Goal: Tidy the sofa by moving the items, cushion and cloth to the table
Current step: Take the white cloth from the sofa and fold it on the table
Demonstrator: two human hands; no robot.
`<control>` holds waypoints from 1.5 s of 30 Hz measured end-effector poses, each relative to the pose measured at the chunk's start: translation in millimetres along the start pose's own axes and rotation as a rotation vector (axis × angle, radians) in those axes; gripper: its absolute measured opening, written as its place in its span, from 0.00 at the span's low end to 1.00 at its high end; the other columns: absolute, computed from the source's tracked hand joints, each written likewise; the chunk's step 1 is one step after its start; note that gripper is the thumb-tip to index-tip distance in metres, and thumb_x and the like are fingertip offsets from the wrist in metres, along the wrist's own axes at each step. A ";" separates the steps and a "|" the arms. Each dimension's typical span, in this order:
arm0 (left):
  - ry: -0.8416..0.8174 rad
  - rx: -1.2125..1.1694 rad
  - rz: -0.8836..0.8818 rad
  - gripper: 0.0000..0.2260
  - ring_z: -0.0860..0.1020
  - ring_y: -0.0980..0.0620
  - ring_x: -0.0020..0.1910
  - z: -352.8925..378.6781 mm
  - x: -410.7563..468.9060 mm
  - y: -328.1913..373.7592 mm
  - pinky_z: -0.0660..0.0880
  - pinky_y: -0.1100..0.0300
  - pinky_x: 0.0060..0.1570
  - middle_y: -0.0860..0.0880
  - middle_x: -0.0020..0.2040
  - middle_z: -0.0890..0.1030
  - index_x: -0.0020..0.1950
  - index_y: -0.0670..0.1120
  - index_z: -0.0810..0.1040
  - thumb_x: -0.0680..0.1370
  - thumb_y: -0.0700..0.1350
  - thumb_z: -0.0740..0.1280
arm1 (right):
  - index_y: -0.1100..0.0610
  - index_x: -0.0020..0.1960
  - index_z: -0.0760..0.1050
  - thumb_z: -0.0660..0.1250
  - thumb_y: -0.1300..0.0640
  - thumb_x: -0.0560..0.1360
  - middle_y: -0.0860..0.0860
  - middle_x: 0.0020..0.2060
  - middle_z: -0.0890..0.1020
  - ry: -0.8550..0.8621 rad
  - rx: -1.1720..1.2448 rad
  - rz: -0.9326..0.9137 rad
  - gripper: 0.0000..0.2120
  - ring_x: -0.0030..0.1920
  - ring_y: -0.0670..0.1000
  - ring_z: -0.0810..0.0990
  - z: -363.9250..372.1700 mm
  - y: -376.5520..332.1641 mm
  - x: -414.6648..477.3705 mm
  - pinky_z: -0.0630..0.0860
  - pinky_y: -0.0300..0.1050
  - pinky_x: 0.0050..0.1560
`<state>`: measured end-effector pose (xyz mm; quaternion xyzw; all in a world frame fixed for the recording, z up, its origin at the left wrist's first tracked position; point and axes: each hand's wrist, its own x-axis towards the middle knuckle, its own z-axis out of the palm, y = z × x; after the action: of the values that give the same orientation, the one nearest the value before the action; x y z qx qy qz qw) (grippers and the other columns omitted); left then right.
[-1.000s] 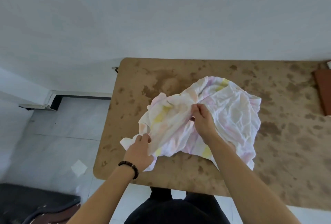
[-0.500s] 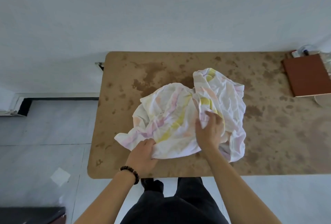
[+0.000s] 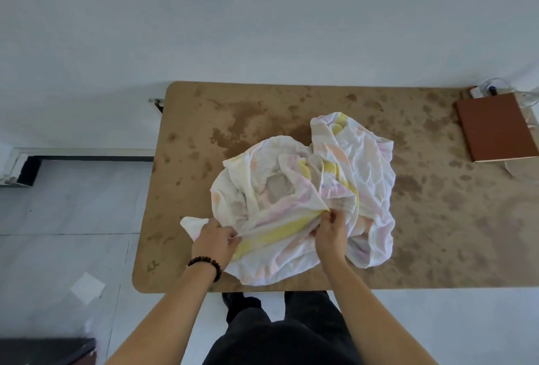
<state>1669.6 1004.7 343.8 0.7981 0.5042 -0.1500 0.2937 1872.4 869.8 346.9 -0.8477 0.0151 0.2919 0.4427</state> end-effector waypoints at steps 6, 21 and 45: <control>0.443 -0.340 0.343 0.09 0.76 0.52 0.41 -34.9 -15.9 34.2 0.75 0.55 0.41 0.53 0.43 0.78 0.46 0.49 0.72 0.81 0.53 0.59 | 0.44 0.61 0.74 0.63 0.27 0.71 0.48 0.54 0.80 -0.164 0.278 0.245 0.27 0.53 0.51 0.79 -5.8 -37.8 17.8 0.76 0.55 0.63; 0.464 -0.761 0.274 0.18 0.64 0.59 0.24 -189.1 -15.9 63.0 0.61 0.68 0.28 0.55 0.26 0.67 0.32 0.44 0.68 0.79 0.48 0.67 | 0.59 0.66 0.68 0.54 0.56 0.84 0.50 0.46 0.76 0.166 0.354 -0.639 0.14 0.43 0.48 0.75 24.8 -301.4 13.4 0.68 0.32 0.39; -0.050 0.328 0.427 0.35 0.37 0.44 0.78 -24.8 55.0 75.2 0.46 0.41 0.75 0.46 0.79 0.36 0.80 0.56 0.43 0.79 0.63 0.58 | 0.53 0.75 0.65 0.58 0.49 0.82 0.55 0.75 0.66 0.071 -0.863 -0.169 0.22 0.75 0.58 0.60 -90.7 -2.5 49.6 0.62 0.55 0.73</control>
<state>1759.9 1035.6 357.6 0.9194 0.2859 -0.1842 0.1978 1957.9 813.9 363.3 -0.9626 -0.1626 0.2051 0.0695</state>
